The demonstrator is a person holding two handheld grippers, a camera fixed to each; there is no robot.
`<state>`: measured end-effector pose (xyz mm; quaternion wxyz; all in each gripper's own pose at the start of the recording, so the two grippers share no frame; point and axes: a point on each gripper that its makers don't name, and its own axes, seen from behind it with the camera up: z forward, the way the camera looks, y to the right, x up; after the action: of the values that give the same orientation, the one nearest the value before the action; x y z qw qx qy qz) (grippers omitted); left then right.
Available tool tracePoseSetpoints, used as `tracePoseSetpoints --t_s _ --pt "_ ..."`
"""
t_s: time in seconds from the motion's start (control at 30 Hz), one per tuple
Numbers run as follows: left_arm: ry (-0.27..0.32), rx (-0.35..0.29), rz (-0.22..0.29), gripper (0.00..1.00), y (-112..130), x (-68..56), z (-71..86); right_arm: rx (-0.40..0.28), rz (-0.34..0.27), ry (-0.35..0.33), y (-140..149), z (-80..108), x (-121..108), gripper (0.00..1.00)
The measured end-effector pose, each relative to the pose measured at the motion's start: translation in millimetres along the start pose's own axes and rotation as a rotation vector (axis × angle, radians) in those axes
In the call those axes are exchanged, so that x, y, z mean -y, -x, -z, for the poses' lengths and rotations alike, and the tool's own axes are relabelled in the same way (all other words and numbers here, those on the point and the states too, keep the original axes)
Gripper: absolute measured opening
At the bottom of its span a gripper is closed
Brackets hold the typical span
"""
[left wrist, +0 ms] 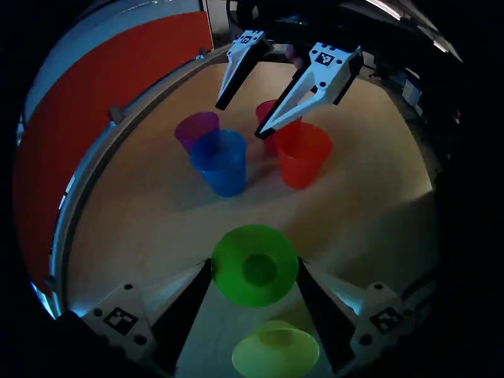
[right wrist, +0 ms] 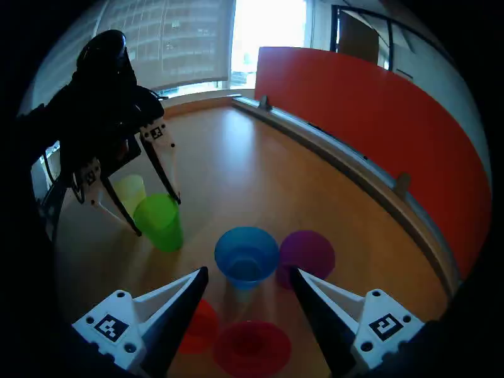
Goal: Pour water
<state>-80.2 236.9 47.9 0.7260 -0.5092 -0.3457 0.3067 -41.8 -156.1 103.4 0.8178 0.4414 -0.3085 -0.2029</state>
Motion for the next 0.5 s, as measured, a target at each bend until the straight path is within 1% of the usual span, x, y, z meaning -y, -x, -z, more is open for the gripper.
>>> tracePoseSetpoints --t_s 0.2,0.5 --pt "0.000 0.007 0.002 0.92 3.2 -0.5 -1.8 0.001 0.000 0.001 0.4 -1.3 -0.6 1.00" --pt "-0.002 0.000 0.027 0.89 3.0 0.6 0.1 0.011 0.004 -0.005 0.0 -3.5 1.4 1.00"
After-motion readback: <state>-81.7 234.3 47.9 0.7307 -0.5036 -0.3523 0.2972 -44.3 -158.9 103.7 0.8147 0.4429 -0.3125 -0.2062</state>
